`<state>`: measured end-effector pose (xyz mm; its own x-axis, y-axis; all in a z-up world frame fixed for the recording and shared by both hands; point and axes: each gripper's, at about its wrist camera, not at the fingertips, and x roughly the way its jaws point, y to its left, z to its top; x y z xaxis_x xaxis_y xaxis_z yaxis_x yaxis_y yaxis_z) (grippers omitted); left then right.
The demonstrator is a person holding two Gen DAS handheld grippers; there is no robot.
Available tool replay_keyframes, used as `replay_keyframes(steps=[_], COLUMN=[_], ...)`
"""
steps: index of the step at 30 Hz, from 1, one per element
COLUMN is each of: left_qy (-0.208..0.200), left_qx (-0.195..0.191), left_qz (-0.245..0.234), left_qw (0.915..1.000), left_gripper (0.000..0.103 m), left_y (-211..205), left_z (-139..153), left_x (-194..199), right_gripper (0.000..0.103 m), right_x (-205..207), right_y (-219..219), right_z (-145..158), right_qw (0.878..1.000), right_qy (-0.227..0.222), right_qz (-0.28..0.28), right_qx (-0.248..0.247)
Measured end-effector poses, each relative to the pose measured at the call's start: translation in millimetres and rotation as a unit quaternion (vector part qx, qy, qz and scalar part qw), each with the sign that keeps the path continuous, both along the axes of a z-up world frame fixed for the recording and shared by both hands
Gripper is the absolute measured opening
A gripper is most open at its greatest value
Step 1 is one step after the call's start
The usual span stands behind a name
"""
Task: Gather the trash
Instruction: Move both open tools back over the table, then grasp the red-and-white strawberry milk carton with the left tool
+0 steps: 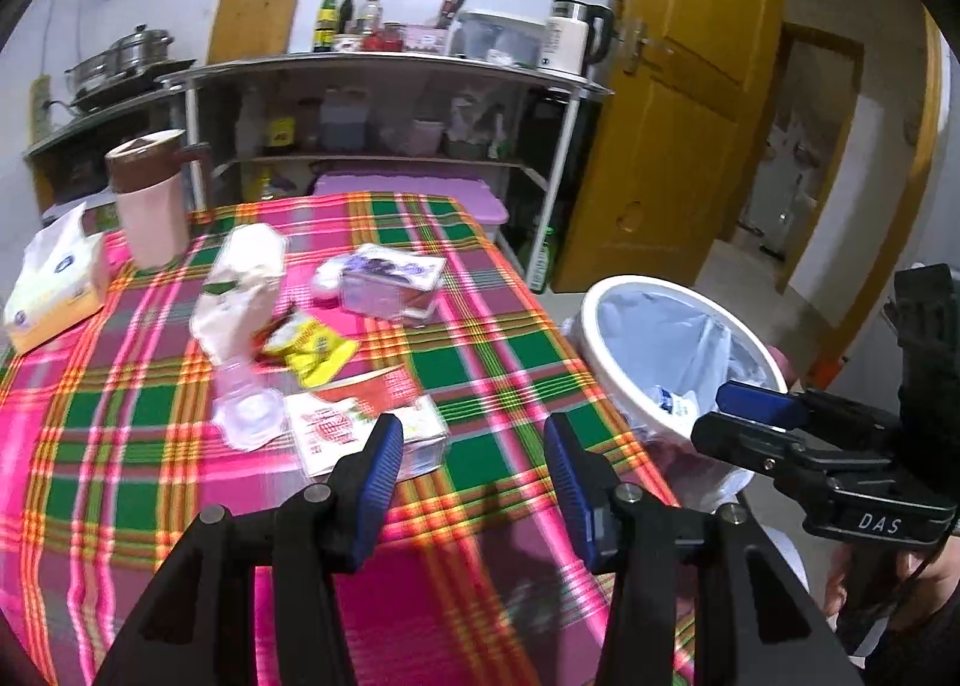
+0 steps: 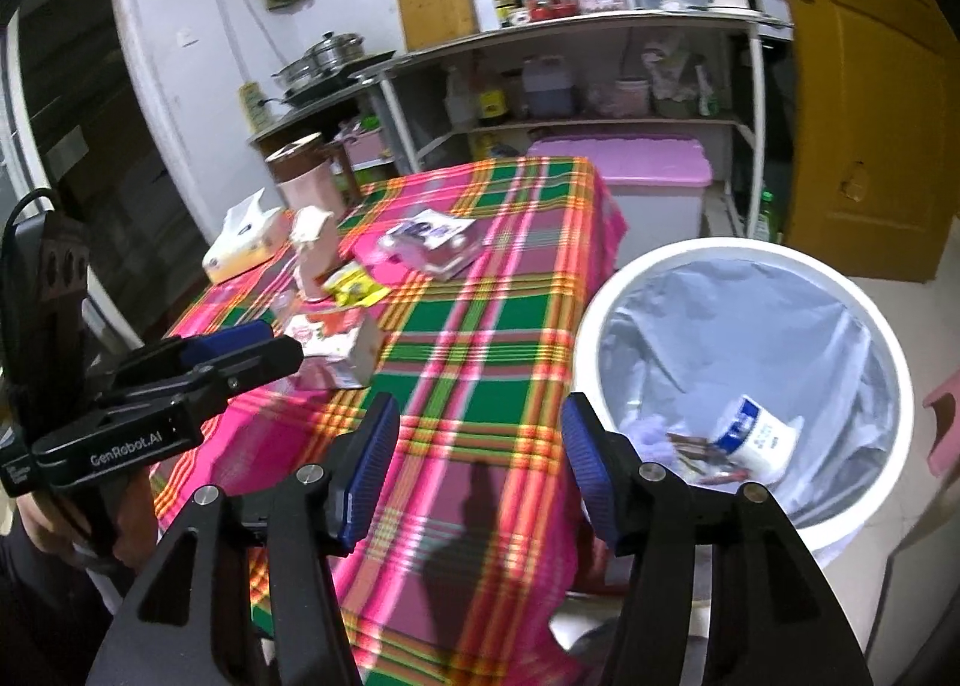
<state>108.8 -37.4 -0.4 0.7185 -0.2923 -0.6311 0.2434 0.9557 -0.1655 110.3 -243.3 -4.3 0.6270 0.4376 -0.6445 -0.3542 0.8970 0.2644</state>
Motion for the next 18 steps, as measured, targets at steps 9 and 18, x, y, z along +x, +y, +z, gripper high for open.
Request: replay_keyframes(steps=[9,18], left_qy=[0.007,0.041], left_qx=[-0.006,-0.015], left_qz=[0.043,0.037], left_qw=[0.999,0.9984], left_gripper=[0.049,0.049], left_y=[45.3,52.2], left_z=[-7.2,-34.2], left_x=[-3.1,20.0], right_gripper=[0.057,0.057], right_x=[3.8,9.6], right_y=[28.6,37.0], right_z=[-4.0,-8.2], right_qw=[0.999,0.999], right_qy=[0.009,0.018], right_qz=[0.036,0.044], right_qx=[-0.003,-0.01])
